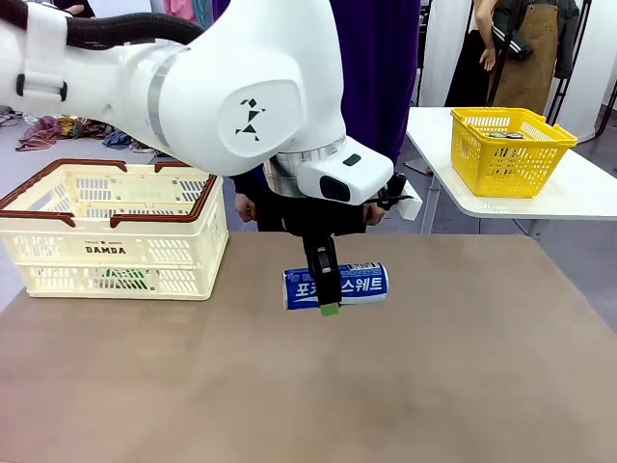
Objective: Place the drinks into the Shopping basket.
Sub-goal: Pick up one drink and place it into the Shopping basket.
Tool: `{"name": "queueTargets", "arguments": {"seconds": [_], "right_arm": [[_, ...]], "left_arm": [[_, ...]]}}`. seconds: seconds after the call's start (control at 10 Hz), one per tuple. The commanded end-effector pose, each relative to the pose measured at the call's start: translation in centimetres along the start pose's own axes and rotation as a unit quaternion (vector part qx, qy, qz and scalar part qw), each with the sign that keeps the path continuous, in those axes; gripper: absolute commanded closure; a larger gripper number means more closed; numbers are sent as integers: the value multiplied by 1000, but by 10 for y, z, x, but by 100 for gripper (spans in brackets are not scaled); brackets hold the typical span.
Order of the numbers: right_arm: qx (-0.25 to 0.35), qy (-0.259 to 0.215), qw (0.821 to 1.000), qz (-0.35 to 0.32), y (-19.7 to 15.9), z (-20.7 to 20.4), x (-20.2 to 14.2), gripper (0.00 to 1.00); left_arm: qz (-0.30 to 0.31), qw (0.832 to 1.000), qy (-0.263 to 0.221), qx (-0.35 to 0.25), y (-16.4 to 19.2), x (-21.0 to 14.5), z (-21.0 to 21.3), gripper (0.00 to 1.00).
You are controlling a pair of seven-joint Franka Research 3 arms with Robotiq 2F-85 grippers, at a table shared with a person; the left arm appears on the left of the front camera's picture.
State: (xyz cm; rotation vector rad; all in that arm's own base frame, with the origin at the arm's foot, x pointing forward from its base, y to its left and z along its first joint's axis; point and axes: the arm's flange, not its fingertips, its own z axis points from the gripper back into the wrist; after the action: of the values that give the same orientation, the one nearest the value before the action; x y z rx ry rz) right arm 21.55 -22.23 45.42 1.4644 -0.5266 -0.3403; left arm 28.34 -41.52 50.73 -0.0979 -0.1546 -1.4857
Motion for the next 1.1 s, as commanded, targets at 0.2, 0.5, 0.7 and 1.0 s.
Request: {"name": "queueTargets", "arguments": {"seconds": [0.2, 0.5, 0.7, 1.0], "right_arm": [[11, -5, 1000, -1, 5, 0, 2, 0], [11, -5, 1000, -1, 5, 0, 2, 0], [11, -5, 1000, -1, 5, 0, 2, 0], [11, -5, 1000, -1, 5, 0, 2, 0]], "left_arm": [[-7, 1000, -11, 15, -1, 7, 0, 100], [-9, 996, 23, 84, 14, -32, 41, 100], [49, 988, -7, 146, 25, -126, 103, 100], [320, 918, -65, 224, 30, -286, 169, 100]]}}
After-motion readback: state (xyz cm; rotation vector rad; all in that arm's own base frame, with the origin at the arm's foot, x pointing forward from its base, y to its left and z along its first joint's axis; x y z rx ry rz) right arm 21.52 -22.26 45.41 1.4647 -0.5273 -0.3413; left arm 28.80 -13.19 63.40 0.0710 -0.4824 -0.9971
